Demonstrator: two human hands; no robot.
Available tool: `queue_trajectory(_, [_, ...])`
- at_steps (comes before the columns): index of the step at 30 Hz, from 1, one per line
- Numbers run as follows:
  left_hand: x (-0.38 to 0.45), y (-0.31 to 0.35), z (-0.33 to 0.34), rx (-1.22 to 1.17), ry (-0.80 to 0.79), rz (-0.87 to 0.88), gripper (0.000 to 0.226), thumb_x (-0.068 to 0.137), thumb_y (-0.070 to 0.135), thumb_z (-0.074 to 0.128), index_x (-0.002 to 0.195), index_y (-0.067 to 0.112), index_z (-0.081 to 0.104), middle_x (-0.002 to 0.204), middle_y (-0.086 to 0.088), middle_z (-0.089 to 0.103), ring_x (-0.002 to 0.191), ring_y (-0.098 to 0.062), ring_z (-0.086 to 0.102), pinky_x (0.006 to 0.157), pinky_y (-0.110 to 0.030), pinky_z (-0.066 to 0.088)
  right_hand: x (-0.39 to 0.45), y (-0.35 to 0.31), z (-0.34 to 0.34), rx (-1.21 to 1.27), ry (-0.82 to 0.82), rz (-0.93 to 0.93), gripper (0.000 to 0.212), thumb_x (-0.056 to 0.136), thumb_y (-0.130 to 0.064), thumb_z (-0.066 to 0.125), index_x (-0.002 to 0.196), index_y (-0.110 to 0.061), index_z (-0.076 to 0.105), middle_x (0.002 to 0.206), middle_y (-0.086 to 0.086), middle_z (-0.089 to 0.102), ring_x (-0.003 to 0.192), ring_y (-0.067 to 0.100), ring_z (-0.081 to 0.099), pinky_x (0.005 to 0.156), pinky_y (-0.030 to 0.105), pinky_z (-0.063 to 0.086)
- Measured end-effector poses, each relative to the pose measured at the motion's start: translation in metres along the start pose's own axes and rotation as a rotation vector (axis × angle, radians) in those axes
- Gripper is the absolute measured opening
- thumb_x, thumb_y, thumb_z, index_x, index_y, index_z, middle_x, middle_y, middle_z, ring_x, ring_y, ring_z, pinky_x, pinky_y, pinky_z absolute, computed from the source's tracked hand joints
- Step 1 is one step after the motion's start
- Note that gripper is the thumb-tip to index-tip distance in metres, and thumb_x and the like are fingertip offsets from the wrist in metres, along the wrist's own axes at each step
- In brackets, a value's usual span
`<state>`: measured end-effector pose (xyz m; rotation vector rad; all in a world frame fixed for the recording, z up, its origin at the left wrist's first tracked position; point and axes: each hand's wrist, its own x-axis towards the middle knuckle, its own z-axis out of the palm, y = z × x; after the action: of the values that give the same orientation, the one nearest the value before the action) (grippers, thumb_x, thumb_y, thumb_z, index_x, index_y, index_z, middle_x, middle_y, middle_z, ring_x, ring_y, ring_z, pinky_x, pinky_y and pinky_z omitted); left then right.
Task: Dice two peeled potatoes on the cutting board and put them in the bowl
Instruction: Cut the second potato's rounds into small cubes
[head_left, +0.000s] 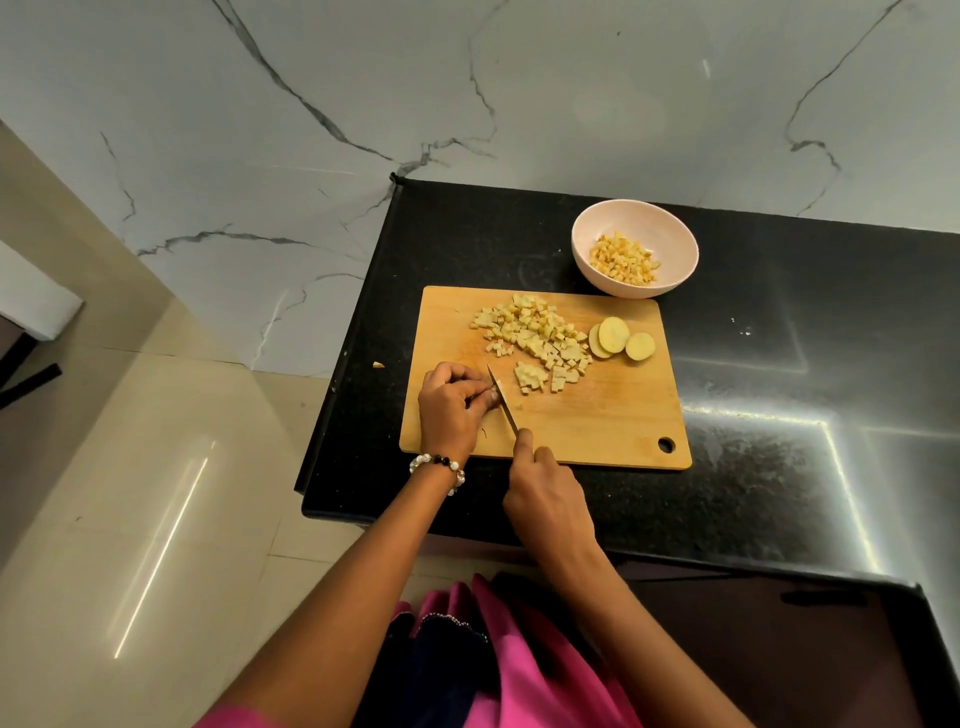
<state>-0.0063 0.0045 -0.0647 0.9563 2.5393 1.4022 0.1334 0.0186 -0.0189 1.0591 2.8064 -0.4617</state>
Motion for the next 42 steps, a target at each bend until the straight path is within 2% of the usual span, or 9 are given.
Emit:
queue_trajectory(6, [0.001,-0.002,-0.001,-0.025,-0.019,-0.022,0.02,0.07,0.011,0.081,0.089,0.006,0.076,0.091,-0.005,0.063,0.091,-0.022,0.058,0.077,-0.03,0.051,0.006,0.011,-0.001,-0.039,0.011,0.049,0.055,0.097,-0.008,0.03,0.149,-0.006,0.012,0.121,0.018,0.049,0.094,0.035,0.06,0.066,0.038,0.041])
queue_trajectory(12, [0.004,0.001,-0.009,-0.149,-0.021,-0.059,0.02,0.08,0.004,0.072,0.1,0.005,0.073,0.097,-0.005,0.062,0.078,0.004,0.053,0.067,-0.001,0.042,0.021,0.028,-0.014,0.077,0.08,0.031,0.053,0.096,-0.01,0.035,0.148,-0.008,0.023,0.111,0.017,0.056,0.092,0.036,0.056,0.064,0.034,0.033])
queue_trajectory(16, [0.006,-0.006,-0.012,-0.274,0.064,-0.176,0.02,0.096,0.018,0.054,0.105,0.013,0.071,0.104,-0.001,0.065,0.074,-0.007,0.063,0.067,-0.02,0.054,0.004,0.022,-0.01,0.158,0.065,-0.085,0.05,0.098,-0.016,0.037,0.147,-0.01,0.027,0.101,0.015,0.058,0.086,0.033,0.055,0.062,0.034,0.033])
queue_trajectory(19, [0.007,-0.005,-0.012,-0.343,0.136,-0.248,0.026,0.099,0.019,0.045,0.108,0.01,0.068,0.107,-0.002,0.064,0.072,-0.004,0.062,0.064,-0.015,0.052,-0.003,0.016,-0.005,0.077,-0.013,-0.114,0.053,0.097,-0.017,0.036,0.149,-0.015,0.022,0.108,0.013,0.055,0.088,0.035,0.056,0.061,0.034,0.035])
queue_trajectory(23, [0.006,0.0,-0.011,-0.379,0.131,-0.237,0.027,0.1,0.016,0.044,0.11,0.008,0.067,0.109,-0.004,0.063,0.085,-0.014,0.064,0.067,-0.016,0.052,0.012,0.029,-0.011,-0.07,0.02,-0.073,0.058,0.095,-0.013,0.035,0.15,-0.013,0.017,0.116,0.014,0.052,0.089,0.036,0.058,0.06,0.035,0.034])
queue_trajectory(29, [0.005,-0.005,-0.007,-0.338,0.119,-0.195,0.027,0.097,0.023,0.047,0.108,0.013,0.07,0.107,0.003,0.063,0.096,-0.012,0.063,0.079,-0.039,0.057,0.048,0.048,-0.025,-0.047,0.094,-0.045,0.053,0.095,-0.016,0.039,0.147,-0.016,0.027,0.109,0.015,0.055,0.089,0.036,0.057,0.062,0.035,0.037])
queue_trajectory(35, [0.004,0.0,-0.006,-0.273,0.132,-0.151,0.022,0.095,0.017,0.053,0.107,0.011,0.07,0.106,-0.002,0.064,0.085,-0.003,0.061,0.072,-0.012,0.05,0.065,0.065,-0.035,0.265,0.243,-0.011,0.039,0.094,-0.016,0.049,0.133,-0.013,0.054,0.088,0.017,0.066,0.079,0.034,0.058,0.06,0.038,0.04])
queue_trajectory(37, [0.004,0.002,-0.004,-0.225,0.137,-0.151,0.021,0.095,0.016,0.054,0.107,0.011,0.07,0.105,-0.003,0.064,0.083,-0.004,0.059,0.072,-0.015,0.049,0.065,0.076,-0.039,0.208,0.245,-0.018,0.039,0.095,-0.021,0.049,0.135,-0.019,0.052,0.086,0.013,0.062,0.079,0.033,0.056,0.058,0.036,0.038])
queue_trajectory(42, [0.004,0.017,0.007,0.109,-0.001,0.151,0.047,0.088,0.004,0.053,0.129,0.027,0.058,0.112,-0.008,0.054,0.101,-0.023,0.042,0.079,-0.033,0.041,0.062,0.1,-0.05,-0.119,0.327,-0.158,0.035,0.086,-0.018,0.065,0.12,-0.028,0.065,0.081,0.007,0.056,0.071,0.027,0.054,0.046,0.029,0.033])
